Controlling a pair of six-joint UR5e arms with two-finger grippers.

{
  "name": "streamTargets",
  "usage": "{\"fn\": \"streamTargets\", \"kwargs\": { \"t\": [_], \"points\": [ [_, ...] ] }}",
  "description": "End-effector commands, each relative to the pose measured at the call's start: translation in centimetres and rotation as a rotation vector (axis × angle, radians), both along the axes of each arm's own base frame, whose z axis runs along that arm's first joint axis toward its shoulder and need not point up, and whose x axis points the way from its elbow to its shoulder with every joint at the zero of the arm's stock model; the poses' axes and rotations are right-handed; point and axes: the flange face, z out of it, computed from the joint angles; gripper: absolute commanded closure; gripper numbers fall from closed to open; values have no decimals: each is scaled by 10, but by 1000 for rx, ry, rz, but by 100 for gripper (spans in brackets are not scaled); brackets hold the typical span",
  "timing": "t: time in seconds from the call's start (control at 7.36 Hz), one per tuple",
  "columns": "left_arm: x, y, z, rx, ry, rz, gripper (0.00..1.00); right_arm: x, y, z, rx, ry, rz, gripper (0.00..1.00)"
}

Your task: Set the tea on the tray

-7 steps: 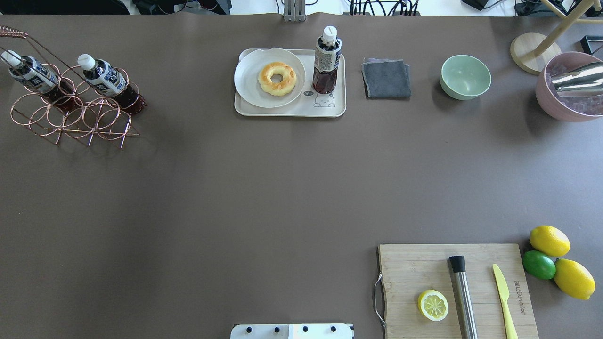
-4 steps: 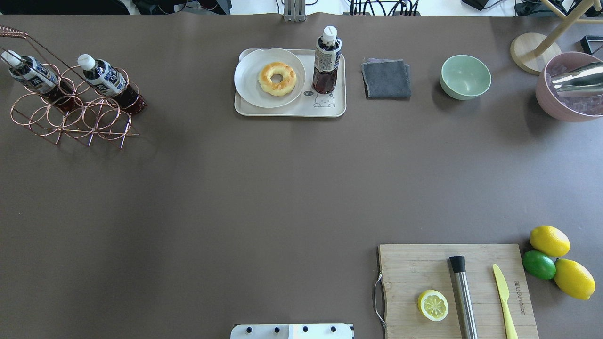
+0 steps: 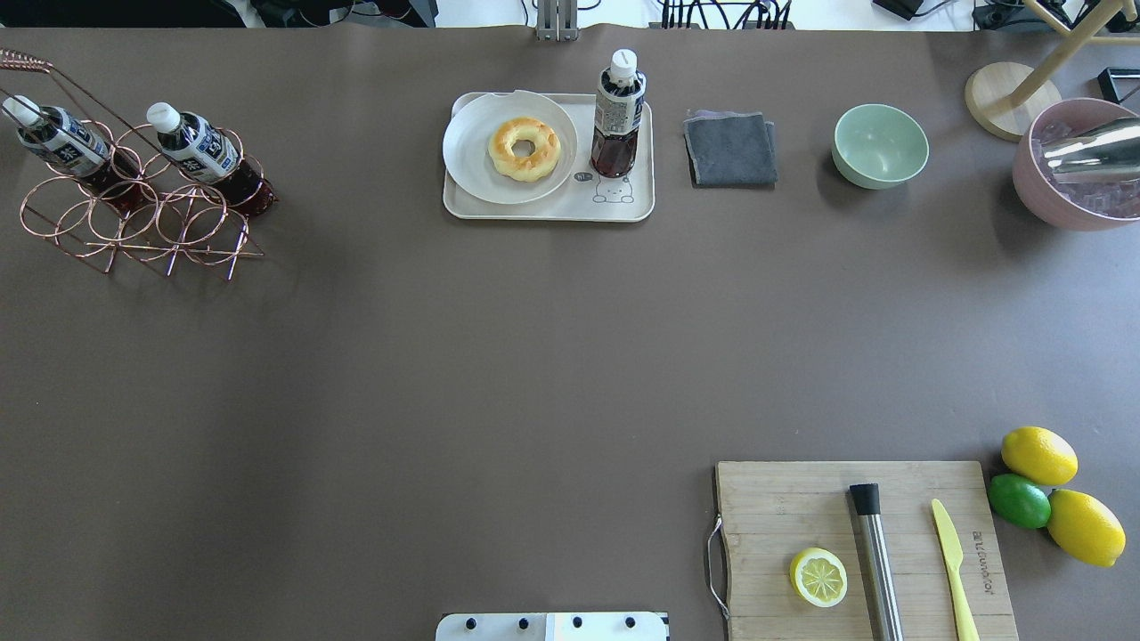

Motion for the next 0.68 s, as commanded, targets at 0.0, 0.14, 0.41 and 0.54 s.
{"fn": "streamTargets", "kwargs": {
  "t": [0.0,0.14,0.41,0.54],
  "points": [
    [-1,1,7,-15,2,-3,3,-1,2,2,-3,-15,0,0],
    [-1,1,7,-14,0,-3,3,-1,1,1,0,-15,0,0],
    [-1,6,11,-24,1,-3,3,-1,1,1,0,-15,0,0],
    [-1,6,11,-23,1,-3,3,-1,1,1,-1,-15,1,0]
  ]
}}
